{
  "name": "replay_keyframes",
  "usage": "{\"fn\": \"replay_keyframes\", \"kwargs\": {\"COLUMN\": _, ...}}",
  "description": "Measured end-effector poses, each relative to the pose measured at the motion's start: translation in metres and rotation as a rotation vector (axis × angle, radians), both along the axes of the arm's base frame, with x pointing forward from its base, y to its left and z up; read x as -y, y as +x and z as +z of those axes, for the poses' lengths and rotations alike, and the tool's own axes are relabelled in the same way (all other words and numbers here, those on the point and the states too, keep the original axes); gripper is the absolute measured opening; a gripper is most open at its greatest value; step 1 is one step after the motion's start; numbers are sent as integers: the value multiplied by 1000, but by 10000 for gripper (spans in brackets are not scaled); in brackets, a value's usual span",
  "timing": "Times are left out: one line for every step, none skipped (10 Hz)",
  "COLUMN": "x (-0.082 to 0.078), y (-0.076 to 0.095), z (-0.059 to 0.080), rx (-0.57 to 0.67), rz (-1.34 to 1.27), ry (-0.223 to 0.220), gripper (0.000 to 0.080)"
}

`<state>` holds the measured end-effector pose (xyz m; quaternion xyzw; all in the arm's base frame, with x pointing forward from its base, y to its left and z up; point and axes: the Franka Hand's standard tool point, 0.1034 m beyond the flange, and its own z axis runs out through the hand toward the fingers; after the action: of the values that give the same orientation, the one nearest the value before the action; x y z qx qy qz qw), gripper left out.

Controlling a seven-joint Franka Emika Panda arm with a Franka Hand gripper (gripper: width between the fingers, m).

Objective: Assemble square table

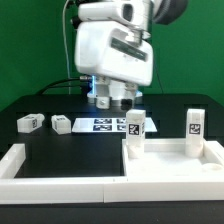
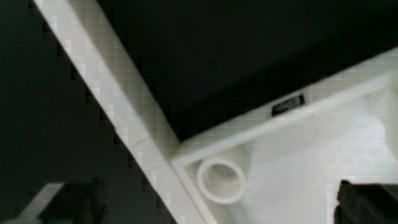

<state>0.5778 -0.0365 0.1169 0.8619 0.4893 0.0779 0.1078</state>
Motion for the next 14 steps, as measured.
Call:
{"fn": "replay_keyframes", "kwargs": {"x": 12, "y": -6, "z": 4, "rx": -8, "rz": -82, "ry": 23, "gripper": 649}}
{"fn": "replay_keyframes", "kwargs": {"x": 17, "y": -5, "z": 9, "rx": -8, "rz": -170, "ry": 53, "gripper": 649}}
{"fn": "replay_keyframes", "kwargs": {"x": 15, "y": -4, "z": 8, "rx": 3, "rz": -250, "ry": 75, "gripper": 649}}
{"fn": "replay_keyframes", "kwargs": {"x": 14, "y": -5, "z": 7, "rx": 7, "rz": -307, "ry": 89, "gripper": 649}}
{"fn": "replay_keyframes", "kwargs": {"x": 14, "y": -5, "z": 7, "rx": 13, "rz": -368, "ry": 105, "gripper": 649}}
{"fn": "replay_keyframes", "kwargs": {"x": 18, "y": -8, "z": 5, "rx": 10, "rz": -411, "ry": 120, "gripper": 649}}
{"fn": "replay_keyframes", "kwargs": {"x": 34, "y": -20, "z": -2, "rx": -3, "rz": -486, "ry": 141, "gripper": 649}}
{"fn": "replay_keyframes", "kwargs": {"x": 50, "y": -36, "z": -7, "rx": -20, "rz": -534, "ry": 144, "gripper": 649}}
{"fn": "replay_keyframes", "kwargs": {"x": 69, "y": -58, "z": -15, "rx": -45, "rz": -582, "ry": 145, "gripper": 649}}
{"fn": "replay_keyframes", "kwargs": {"x": 88, "y": -76, "z": -21, "rx": -67, "rz": -616, "ry": 141, "gripper": 649}}
{"fn": "replay_keyframes", "kwargs": {"x": 93, "y": -81, "z": -24, "rx": -77, "rz": -646, "ry": 143, "gripper": 649}}
{"fn": "replay_keyframes", "kwargs": {"x": 90, "y": -79, "z": -24, "rx": -77, "rz": -639, "ry": 143, "gripper": 649}}
{"fn": "replay_keyframes", "kwargs": {"x": 86, "y": -81, "z": -25, "rx": -101, "rz": -637, "ry": 142, "gripper": 649}}
{"fn": "replay_keyframes", "kwargs": {"x": 84, "y": -81, "z": -25, "rx": -110, "rz": -640, "ry": 142, "gripper": 649}}
